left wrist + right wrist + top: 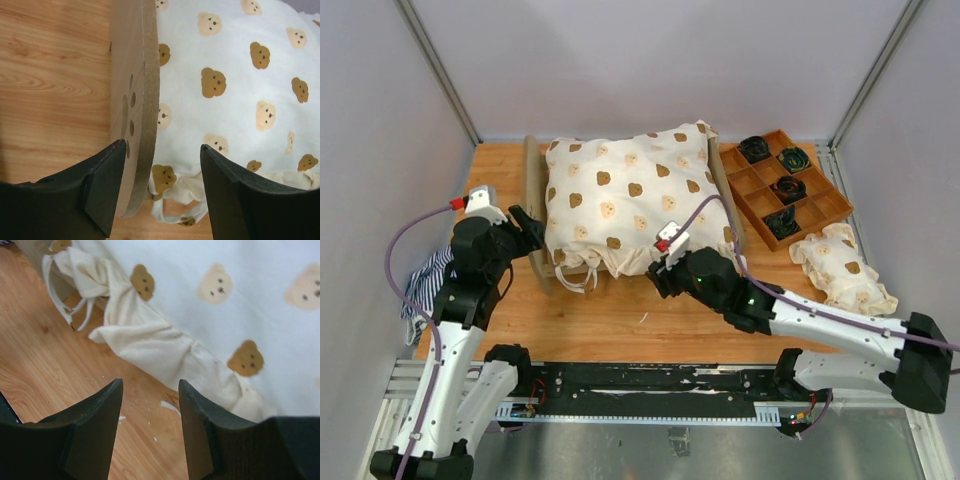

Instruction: Set up the pet bed

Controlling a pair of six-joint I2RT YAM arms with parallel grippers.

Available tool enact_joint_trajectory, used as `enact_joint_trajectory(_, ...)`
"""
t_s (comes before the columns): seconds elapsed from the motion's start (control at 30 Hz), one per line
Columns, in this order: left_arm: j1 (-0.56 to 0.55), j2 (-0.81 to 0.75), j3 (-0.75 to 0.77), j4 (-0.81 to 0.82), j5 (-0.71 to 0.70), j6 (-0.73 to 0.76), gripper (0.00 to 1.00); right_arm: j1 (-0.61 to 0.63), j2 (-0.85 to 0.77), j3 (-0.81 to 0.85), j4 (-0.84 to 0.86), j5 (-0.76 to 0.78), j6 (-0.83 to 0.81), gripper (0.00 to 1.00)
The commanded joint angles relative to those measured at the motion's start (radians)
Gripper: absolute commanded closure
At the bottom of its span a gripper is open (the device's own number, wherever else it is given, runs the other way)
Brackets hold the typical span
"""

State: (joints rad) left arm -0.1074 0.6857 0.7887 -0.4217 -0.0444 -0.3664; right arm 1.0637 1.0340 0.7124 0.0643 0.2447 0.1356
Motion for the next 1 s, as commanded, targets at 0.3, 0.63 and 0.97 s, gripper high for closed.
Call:
enact_joint_trajectory(0.3, -0.004, -0.194, 0.067, -0.079, -0.055, -0.011, 0.21, 0.078, 0.487, 0.362, 0.212, -0.109, -0.328, 0.45)
enact_joint_trajectory(0.63, -0.004, -0.238, 0.081, -0.078, 0.085, 0.042, 0.14, 0.078, 0.698, 0.538, 0.157, -0.165, -0.339, 0.5)
enact_joint_trajectory(0.97, -0.004, -0.226, 0.031, -0.049, 0.228, 0.069, 0.21, 0.071, 0.722, 0.613, 0.101, -0.107, -0.328, 1.0)
